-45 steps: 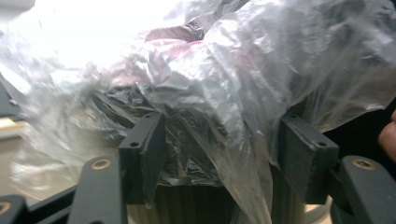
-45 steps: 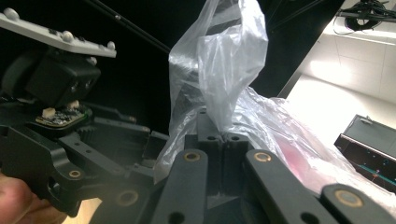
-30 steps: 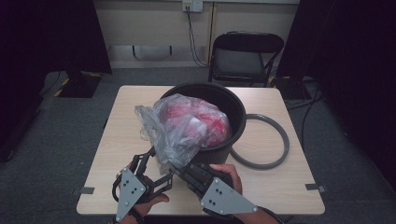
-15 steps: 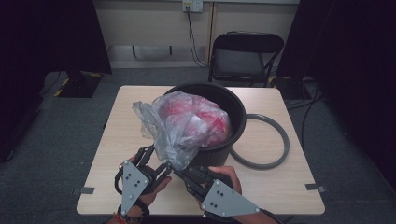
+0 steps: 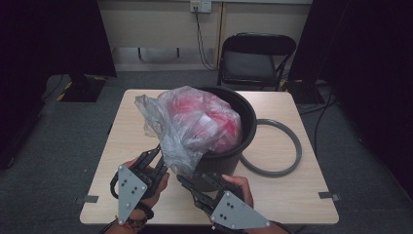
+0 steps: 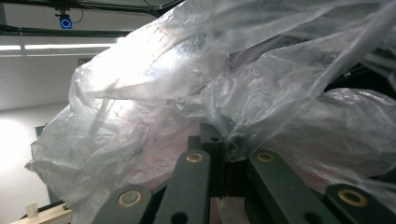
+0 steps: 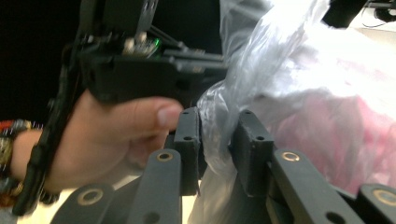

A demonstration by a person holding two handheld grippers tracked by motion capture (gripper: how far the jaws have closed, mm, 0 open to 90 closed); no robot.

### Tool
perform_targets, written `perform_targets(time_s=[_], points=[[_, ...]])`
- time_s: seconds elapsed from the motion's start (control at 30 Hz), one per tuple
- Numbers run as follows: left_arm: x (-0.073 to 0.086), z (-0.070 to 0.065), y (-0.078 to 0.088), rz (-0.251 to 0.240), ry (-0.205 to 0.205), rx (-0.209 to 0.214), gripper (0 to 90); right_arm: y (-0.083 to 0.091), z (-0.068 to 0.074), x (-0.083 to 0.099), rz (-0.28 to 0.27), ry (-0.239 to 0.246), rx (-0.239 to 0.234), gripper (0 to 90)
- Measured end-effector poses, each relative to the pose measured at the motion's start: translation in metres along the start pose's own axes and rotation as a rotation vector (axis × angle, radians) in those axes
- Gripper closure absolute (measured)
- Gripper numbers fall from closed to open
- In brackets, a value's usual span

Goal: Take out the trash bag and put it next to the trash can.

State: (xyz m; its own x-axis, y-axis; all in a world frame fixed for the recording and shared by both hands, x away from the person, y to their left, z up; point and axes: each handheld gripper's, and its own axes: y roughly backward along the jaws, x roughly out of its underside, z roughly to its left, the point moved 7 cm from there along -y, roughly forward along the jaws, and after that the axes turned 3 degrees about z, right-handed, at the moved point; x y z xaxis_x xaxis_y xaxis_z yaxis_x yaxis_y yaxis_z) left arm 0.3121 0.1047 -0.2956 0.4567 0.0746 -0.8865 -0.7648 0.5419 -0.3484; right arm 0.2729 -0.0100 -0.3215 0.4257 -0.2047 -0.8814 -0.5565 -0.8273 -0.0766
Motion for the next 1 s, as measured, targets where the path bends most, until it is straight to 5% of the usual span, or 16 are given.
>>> perform_targets(time_s=[0.17, 0.43, 0.8, 1.0], points=[[-0.007, 0.003, 0.002, -0.018, -0.019, -0.008, 90.0, 0.004, 0.001, 0.011, 0.017, 0.007, 0.020, 63.8], [-0.011, 0.020, 0.007, -0.020, -0.045, -0.080, 90.0, 0.015, -0.002, 0.037, 0.072, 0.007, 0.036, 60.2], [0.006, 0.041, 0.011, 0.037, -0.060, -0.213, 90.0, 0.026, -0.007, 0.079, 0.210, 0.028, 0.041, 62.5], [0.023, 0.047, 0.012, 0.089, -0.039, -0.235, 90.0, 0.028, -0.009, 0.093, 0.251, 0.028, 0.050, 63.2]])
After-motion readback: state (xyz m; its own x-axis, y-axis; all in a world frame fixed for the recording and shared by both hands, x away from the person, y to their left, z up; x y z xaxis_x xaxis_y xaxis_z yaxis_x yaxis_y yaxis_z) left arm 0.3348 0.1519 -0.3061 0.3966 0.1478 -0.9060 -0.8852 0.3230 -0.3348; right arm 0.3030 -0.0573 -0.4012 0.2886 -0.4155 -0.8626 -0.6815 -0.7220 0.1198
